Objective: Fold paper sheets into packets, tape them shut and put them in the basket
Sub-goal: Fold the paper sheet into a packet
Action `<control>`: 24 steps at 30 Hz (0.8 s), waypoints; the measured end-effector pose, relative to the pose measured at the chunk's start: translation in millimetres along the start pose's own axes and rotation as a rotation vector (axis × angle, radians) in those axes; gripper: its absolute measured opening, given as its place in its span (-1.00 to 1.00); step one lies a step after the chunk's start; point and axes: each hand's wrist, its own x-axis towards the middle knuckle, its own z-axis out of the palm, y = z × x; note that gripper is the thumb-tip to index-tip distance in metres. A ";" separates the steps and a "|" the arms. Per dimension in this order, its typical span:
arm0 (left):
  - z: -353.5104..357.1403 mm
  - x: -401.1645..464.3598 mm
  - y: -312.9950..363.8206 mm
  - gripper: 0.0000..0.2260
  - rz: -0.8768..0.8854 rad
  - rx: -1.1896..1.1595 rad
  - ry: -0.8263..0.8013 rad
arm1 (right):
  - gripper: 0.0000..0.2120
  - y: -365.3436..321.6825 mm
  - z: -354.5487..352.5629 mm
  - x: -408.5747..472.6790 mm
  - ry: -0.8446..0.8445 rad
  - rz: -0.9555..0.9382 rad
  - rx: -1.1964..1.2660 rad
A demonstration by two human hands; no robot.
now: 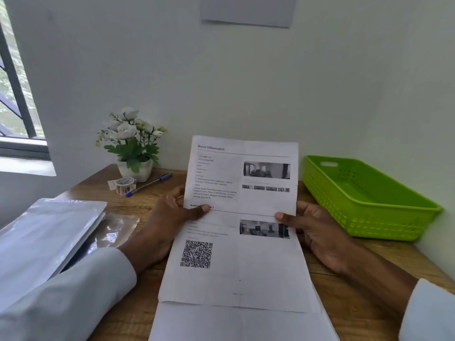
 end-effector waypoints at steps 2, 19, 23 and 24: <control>-0.5 -0.9 -1.1 -0.63 -0.017 -0.008 0.002 | -0.64 1.1 -4.6 1.5 -0.024 0.026 -0.003; -7.7 5.7 6.9 -0.78 -0.224 -0.092 0.012 | -0.87 -7.6 -9.9 -0.3 -0.015 0.065 0.028; -7.5 3.5 2.9 -0.69 -0.205 -0.102 -0.117 | -0.86 -5.2 -6.9 -0.1 0.019 0.025 -0.007; -6.4 2.5 3.2 -0.66 -0.206 -0.056 -0.166 | -0.86 -4.8 -6.4 -0.7 0.043 0.004 -0.017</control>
